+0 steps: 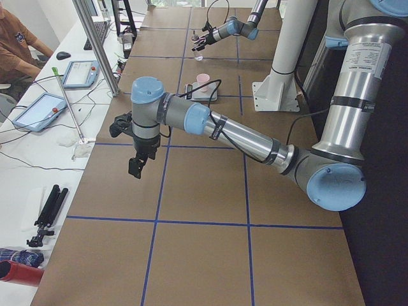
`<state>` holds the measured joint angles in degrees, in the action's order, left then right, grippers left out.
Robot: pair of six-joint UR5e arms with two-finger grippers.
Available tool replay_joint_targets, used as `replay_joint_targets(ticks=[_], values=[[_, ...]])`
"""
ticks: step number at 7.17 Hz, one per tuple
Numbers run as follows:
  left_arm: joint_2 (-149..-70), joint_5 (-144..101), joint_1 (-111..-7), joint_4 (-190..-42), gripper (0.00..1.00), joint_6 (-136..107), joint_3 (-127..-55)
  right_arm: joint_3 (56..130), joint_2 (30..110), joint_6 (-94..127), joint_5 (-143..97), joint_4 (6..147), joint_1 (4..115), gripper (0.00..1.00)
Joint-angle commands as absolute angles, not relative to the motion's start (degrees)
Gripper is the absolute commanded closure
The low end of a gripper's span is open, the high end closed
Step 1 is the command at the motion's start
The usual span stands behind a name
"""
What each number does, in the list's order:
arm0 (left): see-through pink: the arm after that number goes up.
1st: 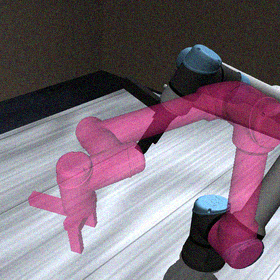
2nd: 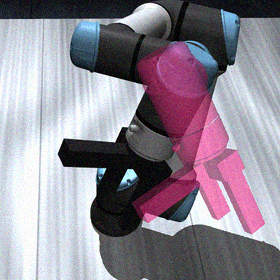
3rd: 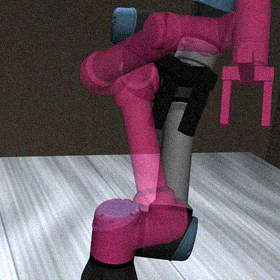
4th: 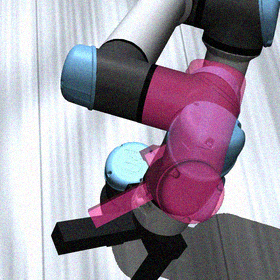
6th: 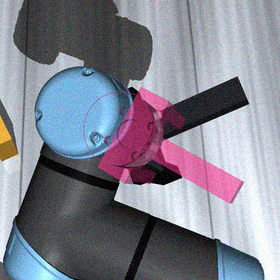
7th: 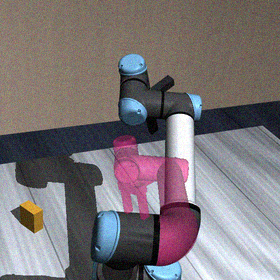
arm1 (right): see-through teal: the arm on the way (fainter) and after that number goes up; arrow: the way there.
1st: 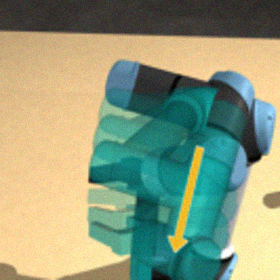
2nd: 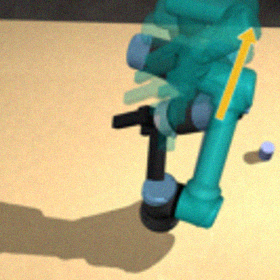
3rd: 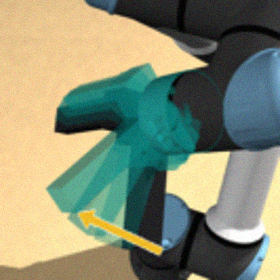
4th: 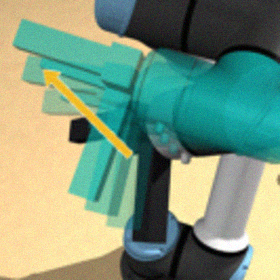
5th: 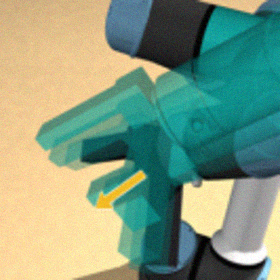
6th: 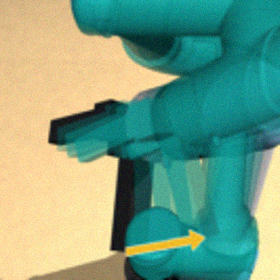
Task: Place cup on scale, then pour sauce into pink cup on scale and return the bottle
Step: 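Lower the glass bottle onto the table with the right gripper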
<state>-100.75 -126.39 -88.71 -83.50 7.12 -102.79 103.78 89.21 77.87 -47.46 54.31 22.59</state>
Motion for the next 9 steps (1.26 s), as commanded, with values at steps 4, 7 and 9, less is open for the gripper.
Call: replay_joint_targets(ticks=[4, 7, 9], values=[[-100.7, -126.4, -88.9, -83.4, 0.00, 7.1, -102.8, 105.3, 89.7, 77.8, -47.6, 54.5, 22.0, 0.00], [-100.7, -126.4, -88.9, -83.4, 0.00, 7.1, -102.8, 108.9, 90.6, 77.9, -48.8, 59.2, 19.9, 0.00], [-100.7, -126.4, -88.9, -83.4, 0.00, 7.1, -102.8, 112.6, 95.0, 77.9, -49.0, 59.8, 17.6, 0.00]])
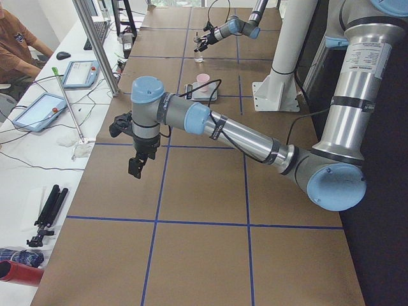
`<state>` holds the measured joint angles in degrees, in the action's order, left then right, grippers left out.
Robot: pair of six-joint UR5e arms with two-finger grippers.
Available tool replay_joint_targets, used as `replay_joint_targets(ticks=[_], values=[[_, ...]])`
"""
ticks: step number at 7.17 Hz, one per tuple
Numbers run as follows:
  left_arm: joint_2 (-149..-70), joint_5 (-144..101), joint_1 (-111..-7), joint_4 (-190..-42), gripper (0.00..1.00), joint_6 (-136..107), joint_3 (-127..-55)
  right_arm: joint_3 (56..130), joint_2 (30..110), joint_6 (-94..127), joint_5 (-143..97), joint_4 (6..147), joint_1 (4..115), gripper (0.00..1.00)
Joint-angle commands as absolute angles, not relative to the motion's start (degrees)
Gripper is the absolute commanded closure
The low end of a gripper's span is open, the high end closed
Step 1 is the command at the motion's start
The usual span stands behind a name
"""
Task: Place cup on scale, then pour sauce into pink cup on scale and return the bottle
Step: 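Lower the glass bottle onto the table with the right gripper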
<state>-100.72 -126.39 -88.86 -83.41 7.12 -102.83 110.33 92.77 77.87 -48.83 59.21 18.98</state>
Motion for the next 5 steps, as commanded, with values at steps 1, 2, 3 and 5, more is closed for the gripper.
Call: replay_joint_targets(ticks=[1, 2, 3, 5], values=[[-100.7, -126.4, -88.9, -83.4, 0.00, 7.1, -102.8, 115.1, 96.9, 78.3, -49.8, 62.8, 16.1, 0.00], [-100.7, -126.4, -88.9, -83.4, 0.00, 7.1, -102.8, 119.9, 97.7, 80.8, -52.0, 70.2, 14.9, 0.00], [-100.7, -126.4, -88.9, -83.4, 0.00, 7.1, -103.0, 127.9, 97.7, 84.5, -54.1, 85.5, 12.2, 0.00], [-100.6, -126.4, -88.9, -83.4, 0.00, 7.1, -103.0, 140.2, 93.6, 88.1, -59.5, 112.3, 9.2, 0.00]])
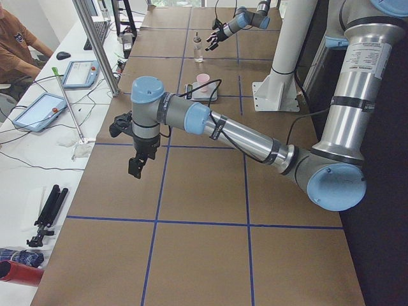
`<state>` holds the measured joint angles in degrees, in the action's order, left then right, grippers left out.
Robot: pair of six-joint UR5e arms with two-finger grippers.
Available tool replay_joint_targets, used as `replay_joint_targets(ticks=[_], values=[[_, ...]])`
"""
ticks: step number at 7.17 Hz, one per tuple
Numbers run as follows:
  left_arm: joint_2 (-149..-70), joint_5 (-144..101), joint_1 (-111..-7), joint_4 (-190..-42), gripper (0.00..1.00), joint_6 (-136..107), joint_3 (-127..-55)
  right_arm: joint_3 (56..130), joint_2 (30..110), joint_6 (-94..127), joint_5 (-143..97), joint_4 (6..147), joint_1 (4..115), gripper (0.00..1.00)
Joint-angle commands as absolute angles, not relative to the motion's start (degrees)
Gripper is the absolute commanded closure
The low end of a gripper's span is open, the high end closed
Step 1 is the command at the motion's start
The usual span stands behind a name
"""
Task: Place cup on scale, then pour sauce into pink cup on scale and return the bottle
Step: 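Open the right gripper and lift it away from the bottle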
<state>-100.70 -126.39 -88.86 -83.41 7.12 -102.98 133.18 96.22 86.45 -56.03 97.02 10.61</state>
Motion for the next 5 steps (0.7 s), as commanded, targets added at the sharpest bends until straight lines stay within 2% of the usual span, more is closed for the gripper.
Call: replay_joint_targets(ticks=[1, 2, 3, 5], values=[[-100.6, -126.4, -88.9, -83.4, 0.00, 7.1, -103.1, 140.7, 87.7, 87.4, -61.1, 120.8, 9.3, 0.00], [-100.6, -126.4, -89.0, -83.4, 0.00, 7.1, -103.2, 140.3, 78.1, 84.1, -64.7, 129.8, 12.2, 0.00], [-100.7, -126.4, -89.0, -83.4, 0.00, 7.2, -103.2, 139.9, 72.2, 78.0, -68.2, 134.1, 15.7, 0.00], [-100.5, -126.4, -89.0, -83.0, 0.00, 7.1, -104.3, 138.3, 68.2, 64.4, -74.4, 133.9, 26.2, 0.00]])
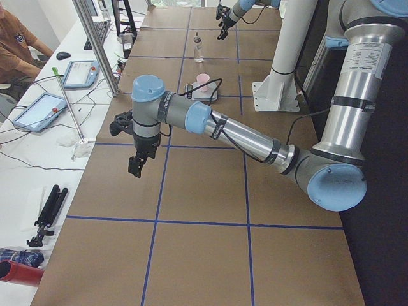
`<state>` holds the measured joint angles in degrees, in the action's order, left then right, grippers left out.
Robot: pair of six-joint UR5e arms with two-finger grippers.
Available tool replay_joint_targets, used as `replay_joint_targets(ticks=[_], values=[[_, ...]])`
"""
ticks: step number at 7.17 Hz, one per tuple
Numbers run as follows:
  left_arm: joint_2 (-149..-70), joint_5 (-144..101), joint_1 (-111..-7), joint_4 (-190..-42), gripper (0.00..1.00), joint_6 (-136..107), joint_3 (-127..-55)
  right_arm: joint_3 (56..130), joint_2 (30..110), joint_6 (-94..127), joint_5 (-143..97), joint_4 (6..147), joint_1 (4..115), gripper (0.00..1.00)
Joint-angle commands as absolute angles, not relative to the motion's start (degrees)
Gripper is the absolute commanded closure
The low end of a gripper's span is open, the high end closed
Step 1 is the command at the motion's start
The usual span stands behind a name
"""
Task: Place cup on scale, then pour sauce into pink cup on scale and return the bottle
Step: 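Open the right gripper and lift it away from the bottle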
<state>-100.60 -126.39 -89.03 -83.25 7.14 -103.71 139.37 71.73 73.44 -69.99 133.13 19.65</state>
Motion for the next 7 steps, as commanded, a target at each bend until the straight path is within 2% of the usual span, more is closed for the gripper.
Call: replay_joint_targets(ticks=[1, 4, 7], values=[[-100.7, -126.5, -88.9, -80.0, 0.00, 7.1, -105.9, 134.0, 65.2, 54.9, -80.6, 132.3, 34.3, 0.00], [-100.9, -126.6, -88.9, -78.3, 0.00, 7.1, -107.5, 117.7, 65.2, 29.4, -103.9, 117.4, 57.7, 0.00], [-99.9, -127.0, -89.0, -74.6, 0.00, 7.4, -106.7, 103.1, 66.6, 3.4, -124.6, 114.2, 74.5, 0.00]])
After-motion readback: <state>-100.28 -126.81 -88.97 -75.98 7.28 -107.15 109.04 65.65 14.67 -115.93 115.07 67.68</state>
